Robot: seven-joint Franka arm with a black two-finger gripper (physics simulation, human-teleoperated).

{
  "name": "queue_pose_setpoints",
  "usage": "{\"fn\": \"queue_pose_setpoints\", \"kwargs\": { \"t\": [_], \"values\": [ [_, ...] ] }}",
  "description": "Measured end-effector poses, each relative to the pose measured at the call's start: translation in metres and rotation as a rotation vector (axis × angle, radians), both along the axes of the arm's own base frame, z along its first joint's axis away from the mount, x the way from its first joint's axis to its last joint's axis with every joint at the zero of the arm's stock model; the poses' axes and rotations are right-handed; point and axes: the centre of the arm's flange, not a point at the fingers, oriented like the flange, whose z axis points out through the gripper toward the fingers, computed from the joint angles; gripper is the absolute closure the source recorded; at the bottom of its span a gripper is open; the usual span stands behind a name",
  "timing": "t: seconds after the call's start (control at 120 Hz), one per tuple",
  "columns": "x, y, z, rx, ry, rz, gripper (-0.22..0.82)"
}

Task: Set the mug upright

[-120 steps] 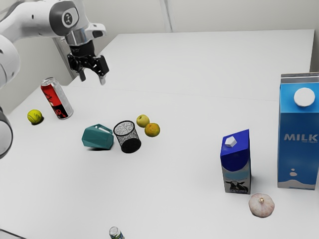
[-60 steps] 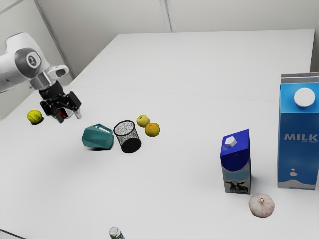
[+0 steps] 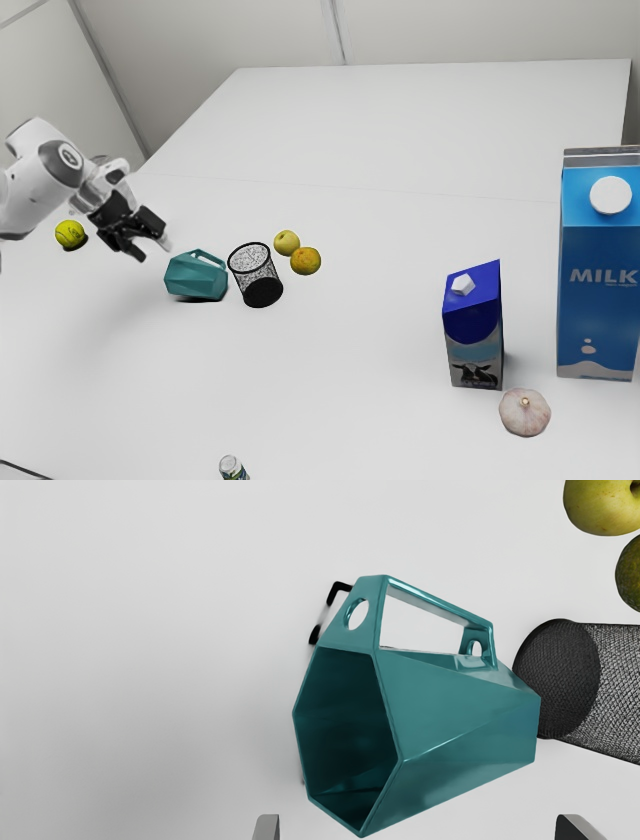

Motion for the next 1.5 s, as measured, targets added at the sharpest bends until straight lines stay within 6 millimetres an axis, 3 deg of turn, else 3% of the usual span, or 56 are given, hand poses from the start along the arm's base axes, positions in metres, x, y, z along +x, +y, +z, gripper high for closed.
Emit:
{"fn": "queue_pose_setpoints", "kwargs": {
  "t": [0.433,1.033,1.267,1.5],
  "values": [
    [0.006,0.005,-0.05,-0.162,-0.131,-0.051,0.0],
    [-0.019,-0.007,-0.076,-0.429,-0.216,-0.067,0.01],
    [-0.019,-0.009,-0.08,-0.443,-0.23,-0.09,0.17],
    [-0.02,-0.007,-0.08,-0.435,-0.246,-0.104,0.42]
  ]
}}
